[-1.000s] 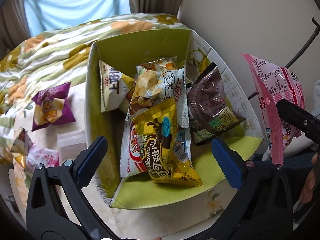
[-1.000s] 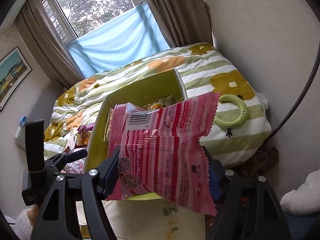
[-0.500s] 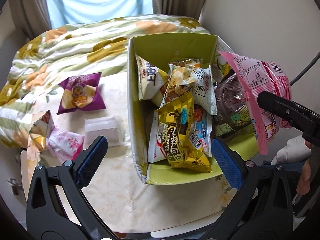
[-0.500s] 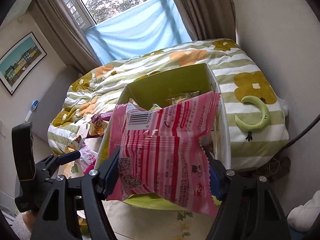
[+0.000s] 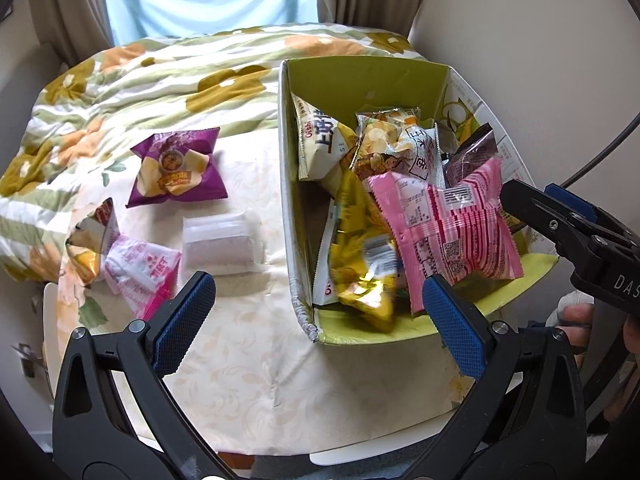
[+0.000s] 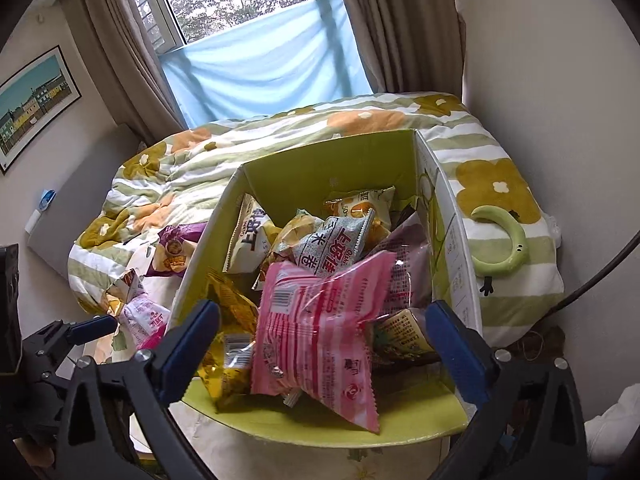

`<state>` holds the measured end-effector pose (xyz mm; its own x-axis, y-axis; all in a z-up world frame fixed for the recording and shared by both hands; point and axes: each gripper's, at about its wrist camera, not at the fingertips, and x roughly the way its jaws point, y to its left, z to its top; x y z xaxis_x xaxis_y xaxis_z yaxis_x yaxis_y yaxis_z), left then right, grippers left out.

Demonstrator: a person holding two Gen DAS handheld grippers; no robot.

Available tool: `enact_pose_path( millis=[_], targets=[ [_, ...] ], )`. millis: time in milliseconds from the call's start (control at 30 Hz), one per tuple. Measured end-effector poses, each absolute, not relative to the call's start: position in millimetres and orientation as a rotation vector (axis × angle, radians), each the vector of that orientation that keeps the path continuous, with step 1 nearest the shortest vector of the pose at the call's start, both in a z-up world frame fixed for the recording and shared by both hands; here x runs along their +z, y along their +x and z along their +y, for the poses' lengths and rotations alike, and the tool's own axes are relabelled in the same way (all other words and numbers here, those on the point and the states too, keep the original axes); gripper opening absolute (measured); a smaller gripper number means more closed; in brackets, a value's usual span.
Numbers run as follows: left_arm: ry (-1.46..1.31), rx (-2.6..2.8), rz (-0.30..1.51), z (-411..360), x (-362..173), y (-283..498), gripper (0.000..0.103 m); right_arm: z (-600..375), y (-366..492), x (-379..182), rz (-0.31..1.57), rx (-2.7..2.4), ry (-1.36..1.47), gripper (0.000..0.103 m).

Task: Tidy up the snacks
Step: 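Carry both bags into the box, open the left gripper while the right drops its bag, then withdraw both grippers from the box toward the table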

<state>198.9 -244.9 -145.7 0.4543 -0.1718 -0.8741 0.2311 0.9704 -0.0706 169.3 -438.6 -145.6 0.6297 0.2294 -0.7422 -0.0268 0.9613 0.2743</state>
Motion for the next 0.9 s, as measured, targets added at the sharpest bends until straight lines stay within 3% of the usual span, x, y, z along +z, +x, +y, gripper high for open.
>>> enact_pose_path(
  millis=[500, 900],
  targets=[
    [0.037, -0.246, 1.003, -233.5, -124.1, 175.6, 0.102, -435.4, 149.5, -128.4, 0.864, 0.187, 0.231, 0.102],
    [-0.013, -0.140, 0.912, -168.9, -90.8, 143.5, 0.102, -394.5, 132.0, -87.3, 0.792, 0.294, 0.175, 0.103]
  ],
)
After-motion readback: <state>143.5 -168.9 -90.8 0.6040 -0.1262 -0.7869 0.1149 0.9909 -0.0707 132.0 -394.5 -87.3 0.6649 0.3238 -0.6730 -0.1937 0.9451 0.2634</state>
